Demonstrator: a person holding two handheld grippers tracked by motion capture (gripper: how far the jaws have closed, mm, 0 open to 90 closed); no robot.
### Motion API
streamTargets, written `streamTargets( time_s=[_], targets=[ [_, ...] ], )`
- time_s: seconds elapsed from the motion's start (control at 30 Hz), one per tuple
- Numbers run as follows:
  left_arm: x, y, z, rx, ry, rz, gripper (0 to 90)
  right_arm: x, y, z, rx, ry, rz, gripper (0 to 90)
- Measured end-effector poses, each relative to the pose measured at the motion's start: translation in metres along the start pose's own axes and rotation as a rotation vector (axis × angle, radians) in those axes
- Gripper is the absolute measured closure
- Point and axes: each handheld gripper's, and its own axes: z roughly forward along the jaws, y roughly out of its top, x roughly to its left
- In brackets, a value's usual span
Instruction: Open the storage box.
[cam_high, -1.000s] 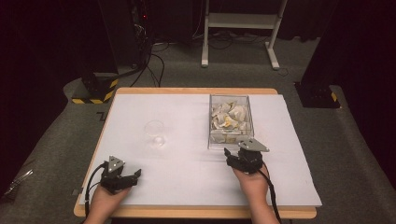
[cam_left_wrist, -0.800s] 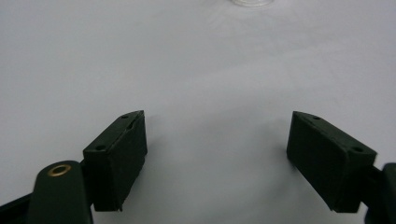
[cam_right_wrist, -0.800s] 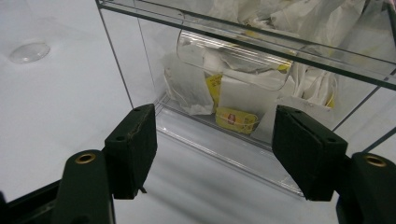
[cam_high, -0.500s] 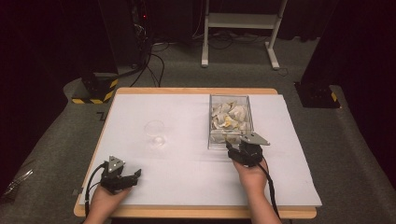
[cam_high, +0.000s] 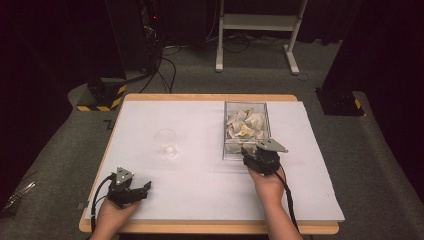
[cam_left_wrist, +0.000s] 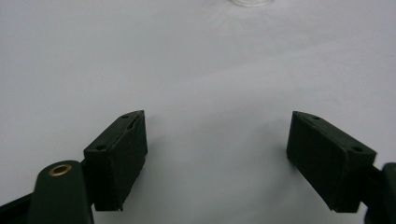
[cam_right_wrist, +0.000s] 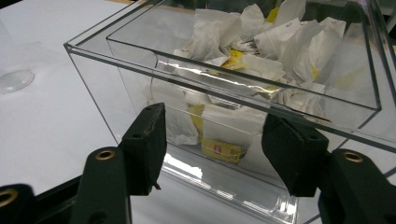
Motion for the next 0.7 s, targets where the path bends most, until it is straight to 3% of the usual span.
streamTargets(
  time_s=[0.27, 0.7],
  targets=[
    [-0.0004, 0.0, -0.0001, 0.001, 0.004, -0.003, 20.4, 0.0016, 0.0005, 0.0035, 0.005, 0.018, 0.009, 31.4],
    [-0.0011, -0.0001, 0.0003, 0.001, 0.012, -0.014, 18.5, 0.0058, -0.0003, 0.0024, -0.008, 0.018, -0.012, 34.1]
  ],
)
